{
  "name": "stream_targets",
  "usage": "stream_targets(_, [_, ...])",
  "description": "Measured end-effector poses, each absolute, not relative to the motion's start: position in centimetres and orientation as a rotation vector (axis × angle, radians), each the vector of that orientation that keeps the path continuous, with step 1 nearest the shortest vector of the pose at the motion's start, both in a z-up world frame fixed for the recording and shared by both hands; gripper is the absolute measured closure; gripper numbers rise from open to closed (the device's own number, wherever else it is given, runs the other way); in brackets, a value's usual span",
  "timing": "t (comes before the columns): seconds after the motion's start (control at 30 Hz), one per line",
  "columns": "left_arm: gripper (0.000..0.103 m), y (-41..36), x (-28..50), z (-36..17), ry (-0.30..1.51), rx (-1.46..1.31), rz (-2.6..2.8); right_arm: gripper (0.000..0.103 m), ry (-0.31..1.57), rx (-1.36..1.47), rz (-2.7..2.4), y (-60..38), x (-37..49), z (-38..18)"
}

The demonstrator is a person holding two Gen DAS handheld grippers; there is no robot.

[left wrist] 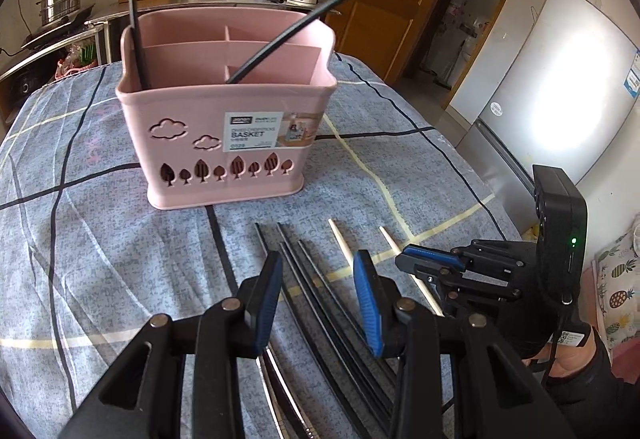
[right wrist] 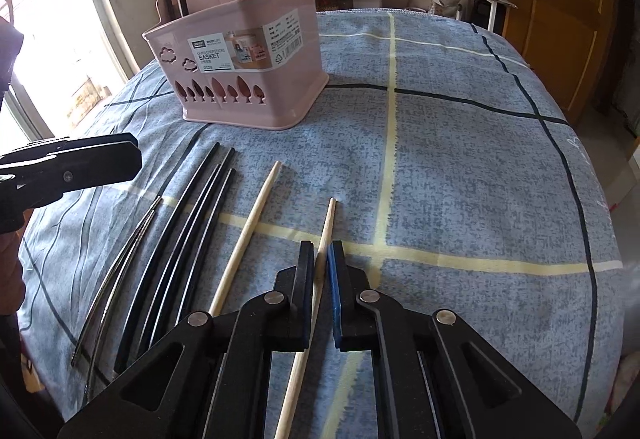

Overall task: Organize utensils
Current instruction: 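Lower the left gripper onto a wooden chopstick and close while the right gripper grasps another wooden chopstick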

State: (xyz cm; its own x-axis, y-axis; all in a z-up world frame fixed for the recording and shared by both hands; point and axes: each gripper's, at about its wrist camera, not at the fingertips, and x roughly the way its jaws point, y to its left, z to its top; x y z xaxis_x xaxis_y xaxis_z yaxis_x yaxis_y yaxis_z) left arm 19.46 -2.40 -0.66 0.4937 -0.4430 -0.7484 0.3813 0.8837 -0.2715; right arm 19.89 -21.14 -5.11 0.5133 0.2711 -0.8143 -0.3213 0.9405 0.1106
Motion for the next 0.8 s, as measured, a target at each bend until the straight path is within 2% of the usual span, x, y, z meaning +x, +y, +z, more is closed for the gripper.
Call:
stream_targets(0.53, [0.065, -8.8, 22.4, -4.8, 1.067, -0.005, -0.509, 0.095, 0.978, -0.014, 0.284, -25.8, 20.7, -4.8])
stream_targets(0.8, [0.065, -10.0, 23.1, -4.8, 1.057, 0.034, -0.490, 0.095, 1.001, -0.018, 0.271, -25.8, 23.0, -4.8])
